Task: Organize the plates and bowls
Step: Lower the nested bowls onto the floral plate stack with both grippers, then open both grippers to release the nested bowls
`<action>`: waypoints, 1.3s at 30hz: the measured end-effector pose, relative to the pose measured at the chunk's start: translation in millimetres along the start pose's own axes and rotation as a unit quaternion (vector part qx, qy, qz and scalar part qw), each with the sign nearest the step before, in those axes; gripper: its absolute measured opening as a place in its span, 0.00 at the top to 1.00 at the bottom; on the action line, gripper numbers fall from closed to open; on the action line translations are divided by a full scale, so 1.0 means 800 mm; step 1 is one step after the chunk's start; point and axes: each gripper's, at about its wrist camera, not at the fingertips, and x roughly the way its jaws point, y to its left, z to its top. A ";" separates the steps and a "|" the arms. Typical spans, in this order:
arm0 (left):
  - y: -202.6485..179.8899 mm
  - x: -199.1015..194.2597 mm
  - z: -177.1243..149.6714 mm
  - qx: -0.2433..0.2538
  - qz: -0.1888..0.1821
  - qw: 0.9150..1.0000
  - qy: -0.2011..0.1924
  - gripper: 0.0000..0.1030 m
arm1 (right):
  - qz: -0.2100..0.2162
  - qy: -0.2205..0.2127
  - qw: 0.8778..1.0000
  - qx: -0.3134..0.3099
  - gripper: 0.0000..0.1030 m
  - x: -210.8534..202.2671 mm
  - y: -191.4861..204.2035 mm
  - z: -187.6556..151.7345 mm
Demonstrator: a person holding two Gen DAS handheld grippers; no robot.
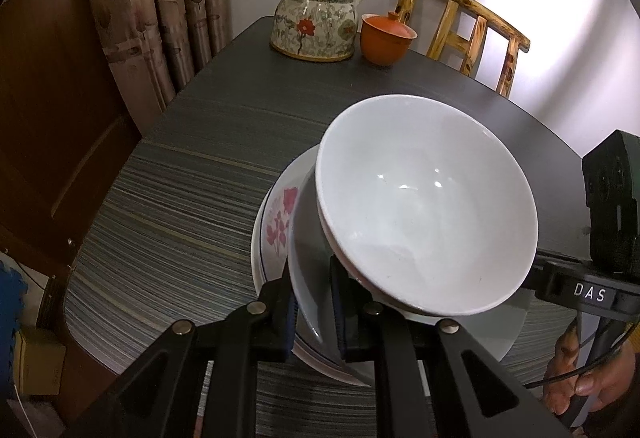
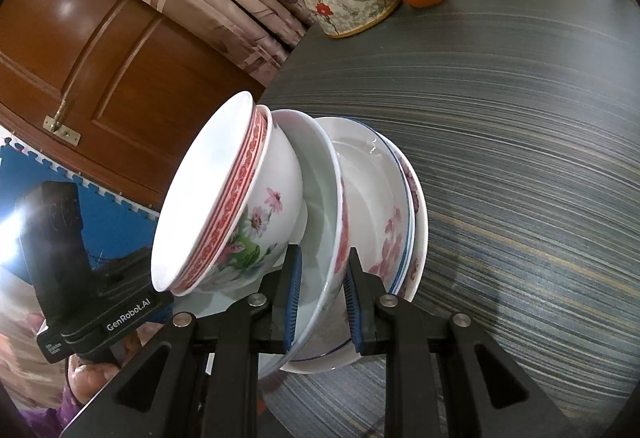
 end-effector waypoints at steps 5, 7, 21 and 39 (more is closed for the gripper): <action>-0.001 0.001 0.001 0.004 0.004 1.000 -0.003 0.87 | 0.000 -0.002 1.000 0.000 0.80 0.002 -0.003 0.001; 0.000 0.001 0.001 0.005 0.004 1.000 -0.004 0.87 | 0.003 -0.002 1.000 -0.001 0.80 0.003 -0.004 0.002; 0.001 -0.003 -0.002 0.006 0.006 1.000 -0.010 0.84 | 0.011 -0.011 1.000 -0.003 0.80 0.005 -0.007 0.003; 0.004 -0.010 0.000 -0.001 0.000 1.000 -0.015 0.83 | -0.047 -0.037 0.998 -0.011 0.77 -0.019 -0.007 0.019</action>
